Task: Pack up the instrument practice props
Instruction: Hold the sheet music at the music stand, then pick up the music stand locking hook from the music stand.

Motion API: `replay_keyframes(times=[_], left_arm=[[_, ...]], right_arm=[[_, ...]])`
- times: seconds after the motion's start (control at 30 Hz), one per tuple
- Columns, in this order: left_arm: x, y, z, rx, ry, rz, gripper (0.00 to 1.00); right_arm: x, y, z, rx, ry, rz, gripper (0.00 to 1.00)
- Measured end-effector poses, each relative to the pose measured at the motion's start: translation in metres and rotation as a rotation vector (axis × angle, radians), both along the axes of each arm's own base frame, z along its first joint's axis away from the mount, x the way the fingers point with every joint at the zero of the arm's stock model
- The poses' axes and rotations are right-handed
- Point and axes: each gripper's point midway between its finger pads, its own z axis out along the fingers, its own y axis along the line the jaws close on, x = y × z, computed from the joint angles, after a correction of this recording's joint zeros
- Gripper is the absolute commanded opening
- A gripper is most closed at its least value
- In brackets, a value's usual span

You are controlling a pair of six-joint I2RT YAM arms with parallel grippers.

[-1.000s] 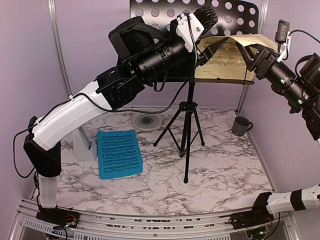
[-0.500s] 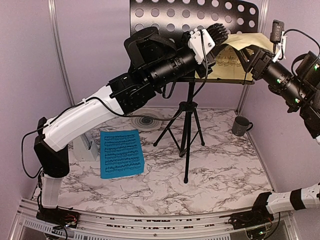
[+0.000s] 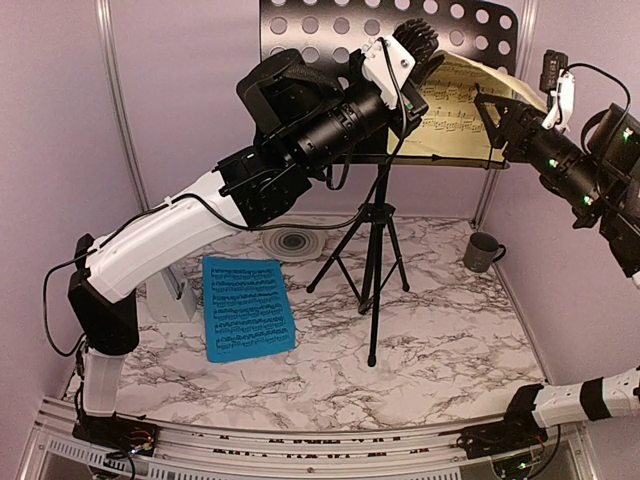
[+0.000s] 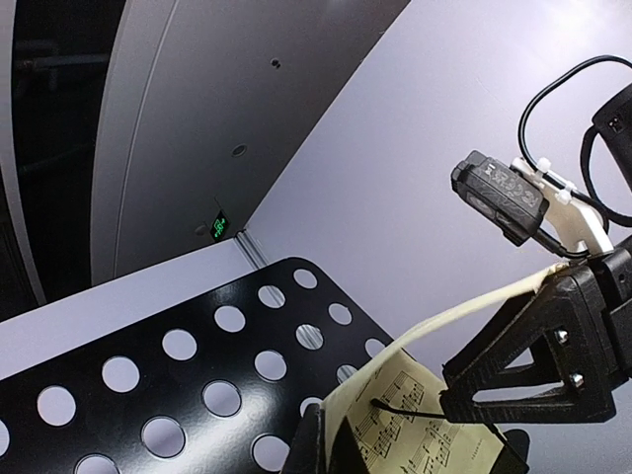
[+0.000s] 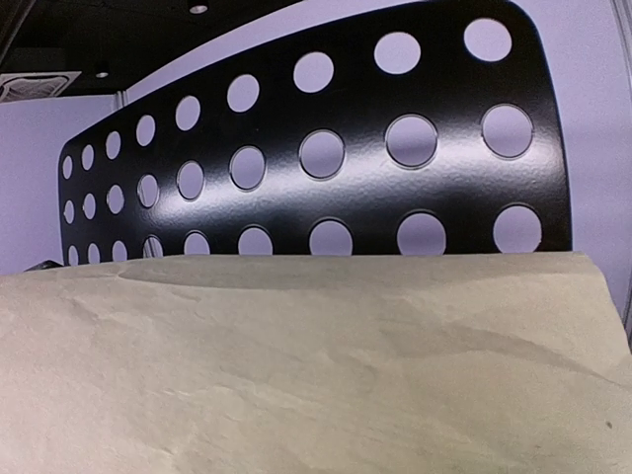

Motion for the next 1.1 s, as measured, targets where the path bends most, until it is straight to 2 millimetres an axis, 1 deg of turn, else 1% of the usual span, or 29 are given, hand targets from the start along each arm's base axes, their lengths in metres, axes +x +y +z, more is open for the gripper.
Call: replay_keyframes(times=[0.2, 0.33, 0.4, 0.5, 0.63, 0.73, 0.87, 0.93, 1.1], left_arm=[[0.001, 0.003, 0.003, -0.017, 0.004, 0.010, 0.00], [0.001, 0.003, 0.003, -0.017, 0.003, 0.011, 0.00], [0.001, 0.003, 0.003, -0.019, 0.003, 0.011, 0.00], [0.002, 0.004, 0.004, -0.023, 0.003, 0.014, 0.00], [0.003, 0.003, 0.002, -0.025, 0.006, 0.021, 0.00], [0.005, 0.002, -0.001, -0.022, 0.010, 0.024, 0.00], [0.005, 0.001, -0.002, -0.017, 0.006, 0.030, 0.00], [0.006, 0.001, -0.002, -0.016, 0.002, 0.034, 0.00], [0.007, 0.001, -0.003, -0.011, -0.001, 0.048, 0.00]], right_arm=[[0.010, -0.016, -0.008, -0.021, 0.030, -0.094, 0.51], [0.017, -0.024, -0.010, -0.036, 0.051, -0.135, 0.51], [0.023, -0.029, -0.010, -0.043, 0.067, -0.160, 0.50], [0.031, -0.028, -0.009, -0.052, 0.093, -0.172, 0.47], [0.041, -0.022, -0.014, -0.076, 0.136, -0.171, 0.45], [0.046, -0.018, -0.020, -0.092, 0.164, -0.166, 0.39], [0.049, -0.015, -0.028, -0.106, 0.189, -0.162, 0.20], [0.049, -0.015, -0.029, -0.113, 0.191, -0.163, 0.13], [0.047, -0.018, -0.027, -0.101, 0.186, -0.166, 0.00]])
